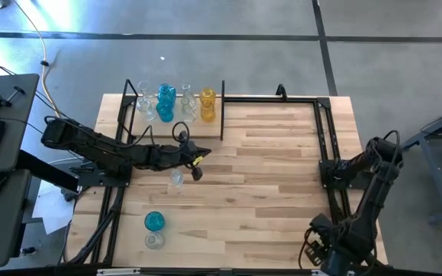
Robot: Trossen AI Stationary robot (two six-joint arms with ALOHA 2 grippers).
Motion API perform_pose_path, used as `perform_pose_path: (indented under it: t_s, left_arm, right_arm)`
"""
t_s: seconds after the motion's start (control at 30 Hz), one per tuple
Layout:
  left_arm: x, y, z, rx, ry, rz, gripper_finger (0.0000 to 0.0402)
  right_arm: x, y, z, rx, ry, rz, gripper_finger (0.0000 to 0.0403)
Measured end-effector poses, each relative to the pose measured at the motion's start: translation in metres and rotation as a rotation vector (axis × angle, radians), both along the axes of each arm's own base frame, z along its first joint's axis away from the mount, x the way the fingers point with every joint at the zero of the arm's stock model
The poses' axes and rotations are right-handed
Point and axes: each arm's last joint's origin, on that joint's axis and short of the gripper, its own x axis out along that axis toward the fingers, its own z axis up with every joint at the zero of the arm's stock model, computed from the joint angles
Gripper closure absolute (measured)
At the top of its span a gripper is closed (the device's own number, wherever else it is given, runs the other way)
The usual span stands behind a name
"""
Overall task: Sort vases onto shelf
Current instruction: Put the yellow vase on the shelf aligned with the other yellow vase
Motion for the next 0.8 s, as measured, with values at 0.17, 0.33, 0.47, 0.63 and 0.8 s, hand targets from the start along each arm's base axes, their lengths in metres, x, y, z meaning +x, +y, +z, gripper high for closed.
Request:
perform_pose_path:
  t_s: [0.17, 0.33, 0.47, 0.63, 0.8]
  left_arm:
    - [0.0, 0.0, 0.0, 0.0, 0.0, -0.001, 0.0401]
    - [0.0, 0.0, 0.0, 0.0, 0.0, -0.001, 0.0401]
    - [0.0, 0.0, 0.0, 0.0, 0.0, 0.0, 0.0401]
    - [0.0, 0.0, 0.0, -0.001, 0.0, -0.001, 0.0401]
    - [0.0, -0.002, 0.0, 0.0, 0.001, -0.006, 0.0401]
  right_arm:
    - [0.005, 0.011, -0.013, 0.001, -0.004, 0.001, 0.0137]
    - [0.011, 0.016, -0.024, -0.006, 0.004, 0.01, 0.0137]
    - [0.012, 0.019, -0.029, -0.004, 0.012, 0.007, 0.0137]
    - [0.006, 0.024, -0.033, -0.016, 0.024, -0.013, 0.0141]
    - [0.004, 0.024, -0.033, -0.031, 0.035, -0.035, 0.0179]
